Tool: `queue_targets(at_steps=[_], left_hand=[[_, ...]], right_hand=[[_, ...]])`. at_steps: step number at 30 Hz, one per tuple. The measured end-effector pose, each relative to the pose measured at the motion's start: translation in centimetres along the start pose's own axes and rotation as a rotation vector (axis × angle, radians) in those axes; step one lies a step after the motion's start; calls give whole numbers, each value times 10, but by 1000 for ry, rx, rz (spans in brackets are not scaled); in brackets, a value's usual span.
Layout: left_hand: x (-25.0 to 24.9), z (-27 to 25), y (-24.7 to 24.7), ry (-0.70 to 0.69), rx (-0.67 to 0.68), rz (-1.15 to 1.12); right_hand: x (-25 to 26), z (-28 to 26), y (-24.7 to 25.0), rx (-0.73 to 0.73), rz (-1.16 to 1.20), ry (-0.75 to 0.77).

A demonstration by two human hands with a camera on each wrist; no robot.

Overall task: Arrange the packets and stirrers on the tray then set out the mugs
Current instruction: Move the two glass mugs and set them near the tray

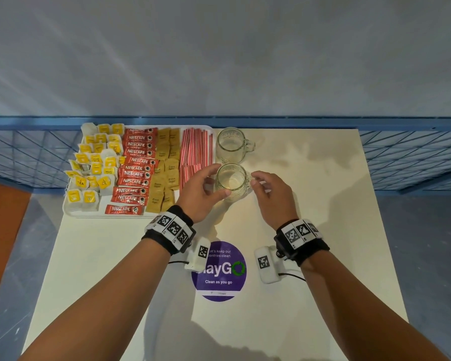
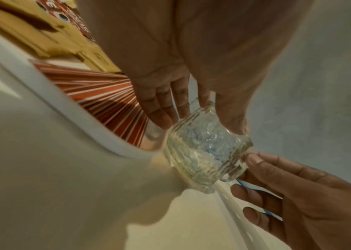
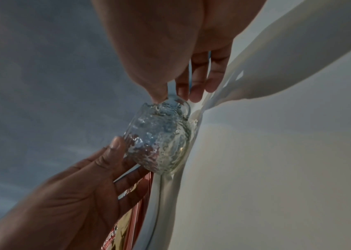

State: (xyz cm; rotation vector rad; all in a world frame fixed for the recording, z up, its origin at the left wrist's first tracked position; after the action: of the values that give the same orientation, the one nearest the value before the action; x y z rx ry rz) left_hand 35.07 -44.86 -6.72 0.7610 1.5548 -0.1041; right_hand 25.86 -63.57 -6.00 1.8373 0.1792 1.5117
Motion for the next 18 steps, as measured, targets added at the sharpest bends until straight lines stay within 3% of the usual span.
queue_targets(at_steps=[18], left_hand=[[-6, 14, 2, -17, 20, -2]], right_hand=[[1, 16, -1, -22, 19, 4]])
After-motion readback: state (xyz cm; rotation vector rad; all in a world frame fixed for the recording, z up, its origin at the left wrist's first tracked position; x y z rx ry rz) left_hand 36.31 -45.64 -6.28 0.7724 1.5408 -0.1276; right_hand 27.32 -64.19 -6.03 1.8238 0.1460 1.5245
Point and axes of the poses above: each hand's wrist, its own z-axis towards the middle knuckle, its own y-axis out of the back of the hand, x = y × z, the point moved 8 cm from there along z, towards the middle knuckle, and after that the axes turned 6 degrees about -z, right-handed, at the moved point
